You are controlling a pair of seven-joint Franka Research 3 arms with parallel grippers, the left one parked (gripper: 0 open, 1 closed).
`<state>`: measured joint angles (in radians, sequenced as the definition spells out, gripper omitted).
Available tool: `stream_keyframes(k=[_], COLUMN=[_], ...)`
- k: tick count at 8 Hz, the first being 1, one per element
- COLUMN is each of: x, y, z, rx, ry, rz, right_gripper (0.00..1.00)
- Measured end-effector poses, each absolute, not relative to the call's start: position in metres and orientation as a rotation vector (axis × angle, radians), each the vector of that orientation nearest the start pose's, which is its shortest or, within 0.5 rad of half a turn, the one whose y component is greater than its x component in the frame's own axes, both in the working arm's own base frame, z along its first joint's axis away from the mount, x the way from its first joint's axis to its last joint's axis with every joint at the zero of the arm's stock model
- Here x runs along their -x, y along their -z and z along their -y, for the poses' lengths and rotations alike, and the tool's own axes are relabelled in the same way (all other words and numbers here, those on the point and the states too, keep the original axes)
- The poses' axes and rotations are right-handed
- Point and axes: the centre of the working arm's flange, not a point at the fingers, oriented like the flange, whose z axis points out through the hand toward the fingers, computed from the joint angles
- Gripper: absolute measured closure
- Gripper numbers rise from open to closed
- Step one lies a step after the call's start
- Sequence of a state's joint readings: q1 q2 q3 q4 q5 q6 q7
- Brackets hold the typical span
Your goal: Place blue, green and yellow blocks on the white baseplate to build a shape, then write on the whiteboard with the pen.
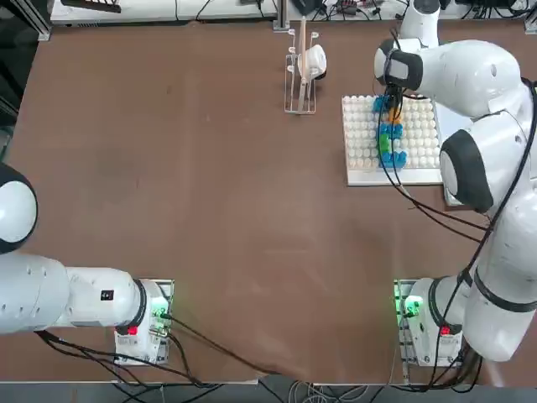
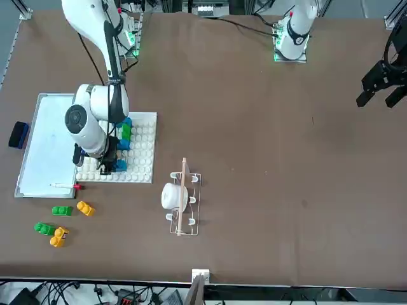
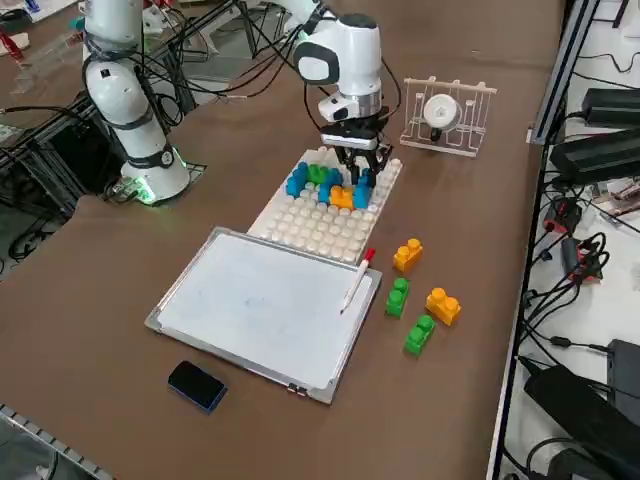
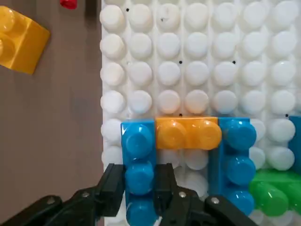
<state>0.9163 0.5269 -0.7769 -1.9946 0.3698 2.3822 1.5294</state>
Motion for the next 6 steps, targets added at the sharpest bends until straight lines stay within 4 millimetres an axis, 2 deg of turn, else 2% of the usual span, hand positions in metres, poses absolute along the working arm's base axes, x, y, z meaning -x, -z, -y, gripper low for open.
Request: stream_keyframes(k=[6], x=[-0.5997], y=[-0.2576], z=[-0.105], rx=[2.185], ry=[0.183], rz=[-2.304], right_gripper=[0.64])
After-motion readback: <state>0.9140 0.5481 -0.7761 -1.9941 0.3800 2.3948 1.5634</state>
